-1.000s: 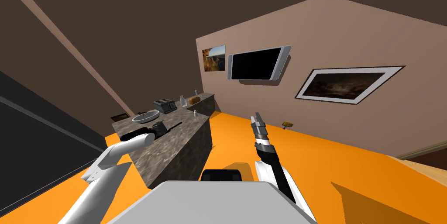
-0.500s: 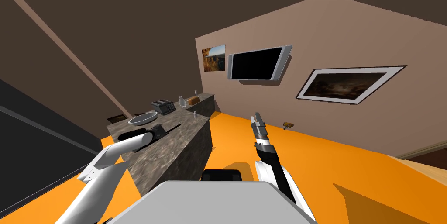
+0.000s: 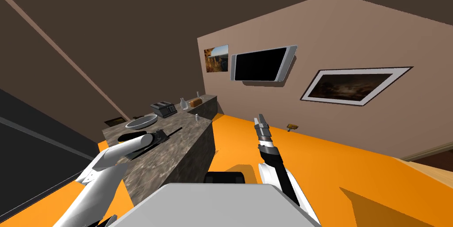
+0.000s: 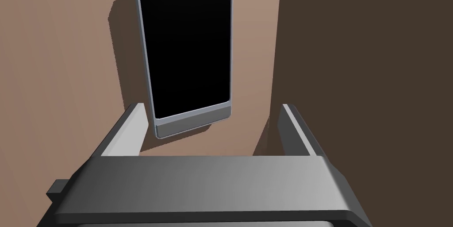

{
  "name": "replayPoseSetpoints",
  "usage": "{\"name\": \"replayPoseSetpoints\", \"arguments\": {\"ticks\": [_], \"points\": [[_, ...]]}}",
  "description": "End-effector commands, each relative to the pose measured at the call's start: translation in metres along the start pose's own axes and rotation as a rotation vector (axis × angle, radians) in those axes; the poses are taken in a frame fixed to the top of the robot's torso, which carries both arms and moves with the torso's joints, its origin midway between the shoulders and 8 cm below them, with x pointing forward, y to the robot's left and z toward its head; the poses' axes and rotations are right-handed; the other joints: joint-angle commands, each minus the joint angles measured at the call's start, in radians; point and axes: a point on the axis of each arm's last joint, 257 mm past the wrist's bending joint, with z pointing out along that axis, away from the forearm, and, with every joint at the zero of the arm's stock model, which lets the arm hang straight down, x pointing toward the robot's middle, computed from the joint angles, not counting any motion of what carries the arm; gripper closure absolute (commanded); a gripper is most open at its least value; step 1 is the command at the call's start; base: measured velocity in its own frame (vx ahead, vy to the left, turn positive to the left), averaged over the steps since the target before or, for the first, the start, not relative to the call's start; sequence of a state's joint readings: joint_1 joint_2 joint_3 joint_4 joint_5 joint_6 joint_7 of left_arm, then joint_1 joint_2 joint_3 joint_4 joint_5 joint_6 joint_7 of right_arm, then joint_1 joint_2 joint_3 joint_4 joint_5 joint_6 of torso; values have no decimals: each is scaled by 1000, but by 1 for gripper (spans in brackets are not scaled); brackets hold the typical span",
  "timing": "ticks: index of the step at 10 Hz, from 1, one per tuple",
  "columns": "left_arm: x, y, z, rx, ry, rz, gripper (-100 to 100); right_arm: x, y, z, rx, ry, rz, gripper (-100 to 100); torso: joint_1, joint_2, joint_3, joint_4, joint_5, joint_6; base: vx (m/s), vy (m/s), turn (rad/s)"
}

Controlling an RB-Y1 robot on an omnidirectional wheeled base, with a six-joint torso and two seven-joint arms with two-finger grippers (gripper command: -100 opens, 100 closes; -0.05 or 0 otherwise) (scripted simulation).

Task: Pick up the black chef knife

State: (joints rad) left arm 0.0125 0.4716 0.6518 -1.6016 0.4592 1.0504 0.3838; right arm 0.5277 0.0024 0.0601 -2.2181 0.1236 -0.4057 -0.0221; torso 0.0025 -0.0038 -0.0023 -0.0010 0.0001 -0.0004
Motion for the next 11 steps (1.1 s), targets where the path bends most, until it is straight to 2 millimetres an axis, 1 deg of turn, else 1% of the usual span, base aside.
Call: {"name": "replayPoseSetpoints", "arguments": {"ticks": [1, 7, 8, 9, 10, 11], "points": [[-7, 10, -1, -48, -14, -34, -100, 0, 0, 0, 0, 0, 0, 0, 0, 0, 0, 0, 0, 0, 53, 30, -14], [-22, 35, -2, -176, -48, -130, -100, 0, 0, 0, 0, 0, 0, 0, -1, 1, 1, 0, 0, 0, 38, 22, -11], [-19, 31, -1, -159, -44, -118, -100, 0, 0, 0, 0, 0, 0, 0, 0, 2, 1, 0, 0, 0, 12, 10, -4], [-20, 33, -1, -164, -45, -121, 0, 0, 0, 0, 0, 0, 0, 0, -1, 3, 1, 0, 0, 0, 0, 0, 0], [-20, 38, 6, -163, -44, -121, -100, 0, 0, 0, 0, 0, 0, 0, -2, 3, 2, 1, 0, 0, 19, 20, 2], [-20, 42, 10, -162, -44, -121, -100, 0, 0, 0, 0, 0, 0, 0, -1, 2, 1, 1, 0, 0, 6, 2, 2]]}}
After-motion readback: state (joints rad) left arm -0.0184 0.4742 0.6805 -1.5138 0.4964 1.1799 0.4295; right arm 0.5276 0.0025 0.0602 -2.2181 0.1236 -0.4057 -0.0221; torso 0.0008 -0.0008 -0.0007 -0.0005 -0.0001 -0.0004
